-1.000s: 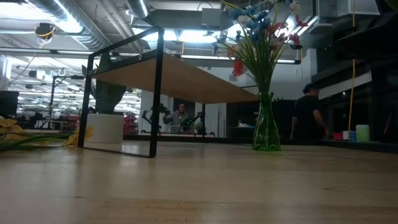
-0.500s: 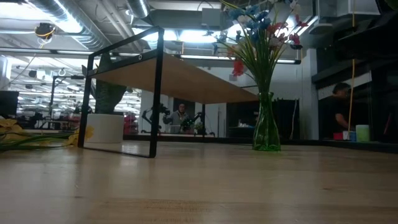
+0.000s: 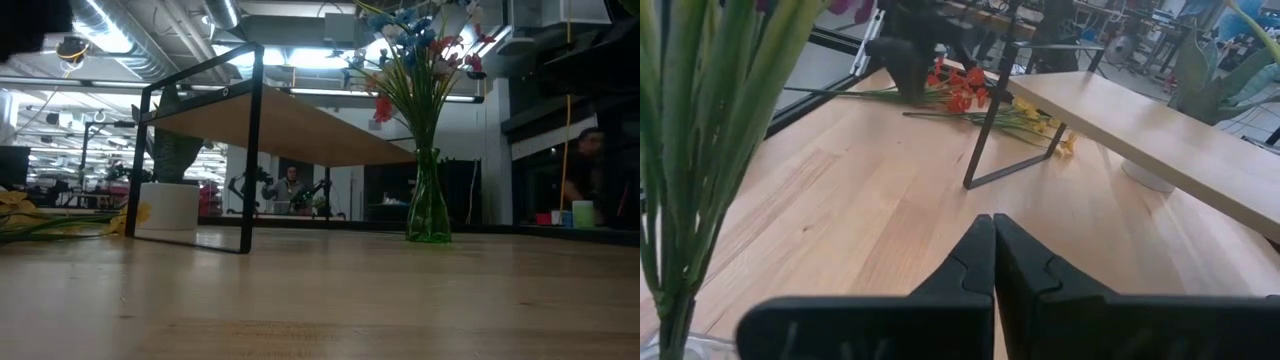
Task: Pick and place flowers into a vace then onto a shelf
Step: Put the yellow flowers into the transparent vase
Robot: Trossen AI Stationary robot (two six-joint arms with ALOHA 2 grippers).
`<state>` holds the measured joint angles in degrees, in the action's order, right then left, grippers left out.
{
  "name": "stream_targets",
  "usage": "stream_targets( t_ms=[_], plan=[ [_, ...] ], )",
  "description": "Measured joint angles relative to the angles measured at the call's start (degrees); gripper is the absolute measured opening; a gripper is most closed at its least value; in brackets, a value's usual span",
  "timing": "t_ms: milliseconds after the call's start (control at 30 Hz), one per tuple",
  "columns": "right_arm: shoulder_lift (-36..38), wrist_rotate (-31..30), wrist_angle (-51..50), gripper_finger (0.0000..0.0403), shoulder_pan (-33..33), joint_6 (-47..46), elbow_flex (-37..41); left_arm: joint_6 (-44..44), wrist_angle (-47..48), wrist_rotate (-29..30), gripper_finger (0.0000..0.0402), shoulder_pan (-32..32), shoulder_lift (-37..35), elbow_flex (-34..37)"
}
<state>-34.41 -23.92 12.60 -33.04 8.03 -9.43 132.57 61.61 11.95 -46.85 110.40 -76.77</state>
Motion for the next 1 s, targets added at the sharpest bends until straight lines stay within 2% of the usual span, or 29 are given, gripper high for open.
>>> stream_targets(
  t_ms=[167,533,1000],
  plan=[
    [0.0,0.0,0.0,0.0001,0.0,0.0,0.0,1.1,3.5,0.1,0.0185,1.2,1.6,0.0],
    [0.0,0.0,0.0,0.0001,0.0,0.0,0.0,1.7,3.6,1.3,0.0185,2.6,2.0,0.0],
    [0.0,0.0,-0.4,0.0001,0.0,0.0,0.0,1.9,5.9,-1.5,0.0184,3.4,5.9,0.0]
  ],
)
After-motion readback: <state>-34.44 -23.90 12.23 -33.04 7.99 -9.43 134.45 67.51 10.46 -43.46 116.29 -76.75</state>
